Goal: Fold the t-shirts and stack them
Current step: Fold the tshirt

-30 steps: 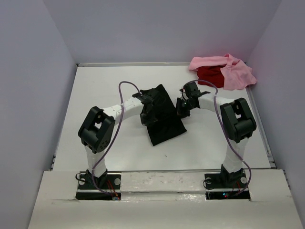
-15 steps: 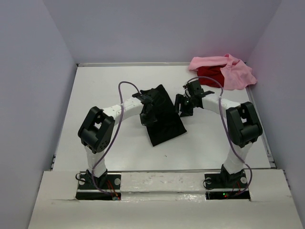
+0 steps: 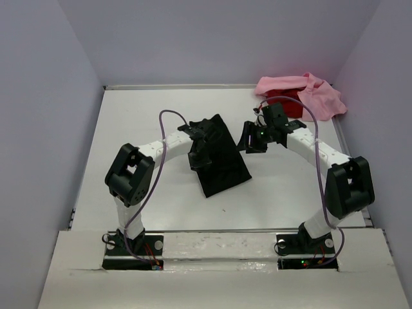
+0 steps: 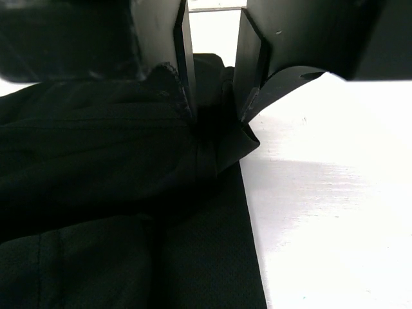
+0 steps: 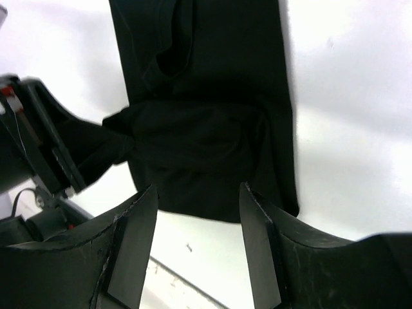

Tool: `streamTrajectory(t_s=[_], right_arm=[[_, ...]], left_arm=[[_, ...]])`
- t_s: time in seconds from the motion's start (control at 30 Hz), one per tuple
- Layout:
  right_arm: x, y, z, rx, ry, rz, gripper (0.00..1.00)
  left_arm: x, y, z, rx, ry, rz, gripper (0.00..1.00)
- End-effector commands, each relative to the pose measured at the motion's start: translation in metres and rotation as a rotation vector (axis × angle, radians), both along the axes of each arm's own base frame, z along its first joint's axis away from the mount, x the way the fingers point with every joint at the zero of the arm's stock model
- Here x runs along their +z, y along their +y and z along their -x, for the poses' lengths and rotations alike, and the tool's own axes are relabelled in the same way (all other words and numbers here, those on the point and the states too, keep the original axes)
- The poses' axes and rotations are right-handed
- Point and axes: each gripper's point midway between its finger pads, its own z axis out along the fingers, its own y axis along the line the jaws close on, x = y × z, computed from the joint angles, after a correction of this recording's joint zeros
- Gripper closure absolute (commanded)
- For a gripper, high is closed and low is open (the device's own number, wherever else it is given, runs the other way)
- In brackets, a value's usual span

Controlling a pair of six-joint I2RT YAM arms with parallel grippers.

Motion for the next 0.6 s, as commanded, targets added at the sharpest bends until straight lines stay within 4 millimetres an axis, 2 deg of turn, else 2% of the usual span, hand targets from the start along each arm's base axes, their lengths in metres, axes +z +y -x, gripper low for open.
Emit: streamTrajectory(t_s=[0.0, 0.1, 0.2, 0.23, 0.27, 0.3, 0.33, 0.5, 0.57], right_arm=[[0.014, 0.003, 0.030, 0.037, 0.039, -0.072, 0.41], [0.005, 0.010, 0.052, 0.078, 0.097, -0.090, 0.45], [-0.013, 0.003, 0.065, 0.075, 0.137, -0.064, 0.54], [-0.018, 0.002, 0.069, 0.073, 0.154, -0.062, 0.61], [-0.024, 0.002, 0.075, 0.079, 0.181, -0.067, 0.76], [-0.027, 0.005, 0.079, 0.085, 0.194, -0.070, 0.85], [-0.033, 0.004, 0.084, 0.084, 0.216, -0.074, 1.00], [-0.049, 0.010, 0.089, 0.083, 0.236, -0.083, 1.00], [-0.051, 0.013, 0.084, 0.077, 0.221, -0.092, 1.00]], left_arm=[[0.015, -0.002, -0.006, 0.006, -0.031, 0.016, 0.61], [0.015, -0.003, -0.006, 0.004, -0.028, 0.020, 0.62], [0.015, -0.005, -0.006, -0.002, -0.025, 0.026, 0.62], [0.015, -0.005, -0.006, -0.001, -0.026, 0.025, 0.62], [0.015, -0.005, -0.007, -0.002, -0.027, 0.025, 0.62], [0.015, -0.005, -0.006, -0.004, -0.025, 0.025, 0.62], [0.015, -0.005, -0.006, -0.005, -0.025, 0.023, 0.62], [0.015, -0.005, -0.007, -0.003, -0.025, 0.023, 0.63], [0.016, -0.006, -0.008, -0.006, -0.027, 0.028, 0.64]])
